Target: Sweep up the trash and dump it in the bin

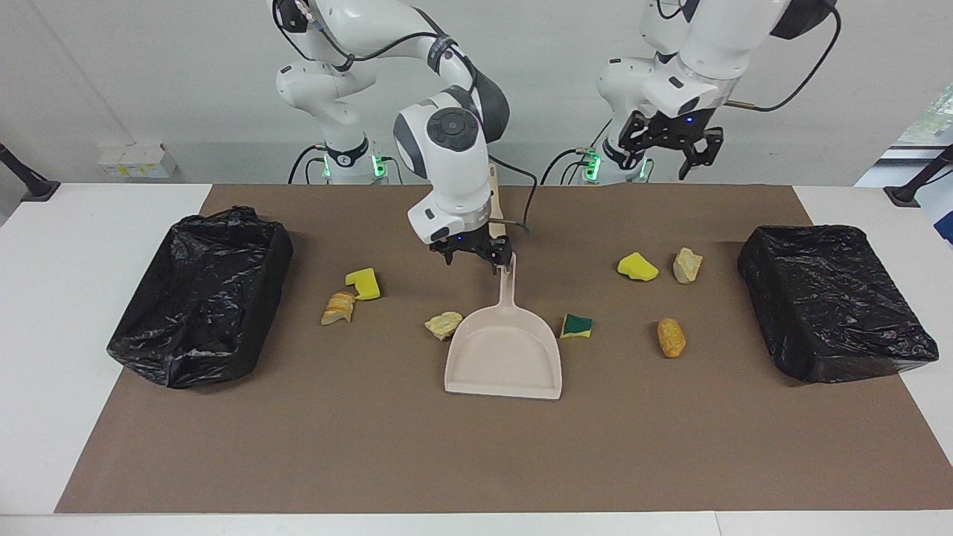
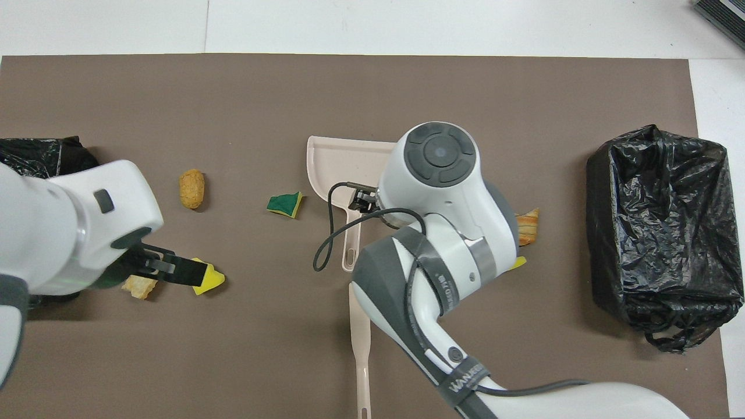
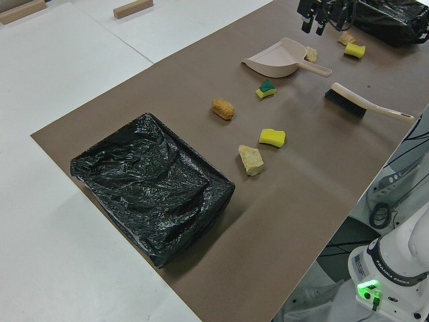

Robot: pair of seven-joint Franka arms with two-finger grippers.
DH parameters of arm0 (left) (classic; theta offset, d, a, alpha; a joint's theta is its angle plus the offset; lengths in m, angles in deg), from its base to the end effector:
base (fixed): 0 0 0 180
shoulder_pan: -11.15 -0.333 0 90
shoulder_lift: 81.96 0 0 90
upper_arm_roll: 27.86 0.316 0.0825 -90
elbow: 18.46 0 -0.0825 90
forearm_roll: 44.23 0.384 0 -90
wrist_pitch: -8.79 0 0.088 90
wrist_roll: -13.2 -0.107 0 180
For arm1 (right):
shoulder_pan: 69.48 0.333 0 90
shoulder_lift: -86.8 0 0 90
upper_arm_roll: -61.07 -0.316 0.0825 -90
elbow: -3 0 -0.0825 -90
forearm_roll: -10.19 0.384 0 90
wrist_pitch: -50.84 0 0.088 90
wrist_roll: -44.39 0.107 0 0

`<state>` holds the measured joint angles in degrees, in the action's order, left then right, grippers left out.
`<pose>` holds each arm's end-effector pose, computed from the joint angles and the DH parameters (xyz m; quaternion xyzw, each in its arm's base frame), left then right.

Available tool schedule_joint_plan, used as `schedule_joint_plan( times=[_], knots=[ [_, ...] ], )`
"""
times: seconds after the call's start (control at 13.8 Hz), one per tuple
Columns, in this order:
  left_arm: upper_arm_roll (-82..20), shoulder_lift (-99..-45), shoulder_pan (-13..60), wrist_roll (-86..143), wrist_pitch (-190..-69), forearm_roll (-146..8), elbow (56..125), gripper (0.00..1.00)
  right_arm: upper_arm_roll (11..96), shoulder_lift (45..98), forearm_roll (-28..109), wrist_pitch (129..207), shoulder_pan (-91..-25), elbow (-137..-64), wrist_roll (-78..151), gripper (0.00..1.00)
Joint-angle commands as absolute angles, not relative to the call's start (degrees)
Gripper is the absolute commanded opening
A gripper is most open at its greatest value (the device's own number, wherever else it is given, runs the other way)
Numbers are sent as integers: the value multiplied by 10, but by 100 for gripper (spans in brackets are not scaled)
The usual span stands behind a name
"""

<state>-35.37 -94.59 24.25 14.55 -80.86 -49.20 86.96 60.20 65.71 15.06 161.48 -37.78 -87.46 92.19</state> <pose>0.4452 -0.1842 0.6106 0.9856 -0.1643 -0.0333 0.0232 0.5575 0.3617 0.4257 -0.9880 0.1480 0.0334 0.0273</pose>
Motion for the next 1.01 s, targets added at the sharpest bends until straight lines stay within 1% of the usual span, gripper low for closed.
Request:
schedule_joint_plan(
  times=[0.0, 0.14, 0.29, 0.36, 0.43, 0.51, 0.58, 0.72, 0.8, 0.94],
  knots=[
    [-345, -1019, 306, 187, -863, -505, 991, 100, 605, 606, 129, 1611, -356, -832, 940, 100],
    [-345, -1032, 357, 216, -887, -506, 1034, 100, 604, 591, 124, 1622, -353, -830, 936, 100],
    [-345, -1064, 406, 257, -914, -513, 1089, 100, 603, 582, 125, 1625, -354, -830, 921, 100],
    [-345, -1083, 422, 264, -922, -527, 1116, 100, 601, 580, 125, 1626, -354, -830, 905, 98],
    [-345, -1095, 434, 270, -932, -547, 1137, 100, 598, 577, 125, 1626, -354, -830, 890, 92],
    [-345, -1099, 444, 281, -945, -557, 1148, 100, 597, 576, 125, 1626, -353, -830, 869, 86],
    [-345, -1098, 457, 297, -955, -558, 1154, 100, 597, 575, 125, 1626, -351, -831, 853, 82],
    [-346, -1096, 490, 332, -1002, -559, 1183, 100, 597, 574, 123, 1626, -337, -835, 832, 80],
    [-347, -1095, 523, 362, -1032, -558, 1203, 100, 597, 575, 125, 1632, -337, -835, 823, 77],
    [-347, -1091, 549, 396, -1079, -559, 1228, 100, 597, 575, 127, 1650, -334, -837, 821, 77]
  ],
)
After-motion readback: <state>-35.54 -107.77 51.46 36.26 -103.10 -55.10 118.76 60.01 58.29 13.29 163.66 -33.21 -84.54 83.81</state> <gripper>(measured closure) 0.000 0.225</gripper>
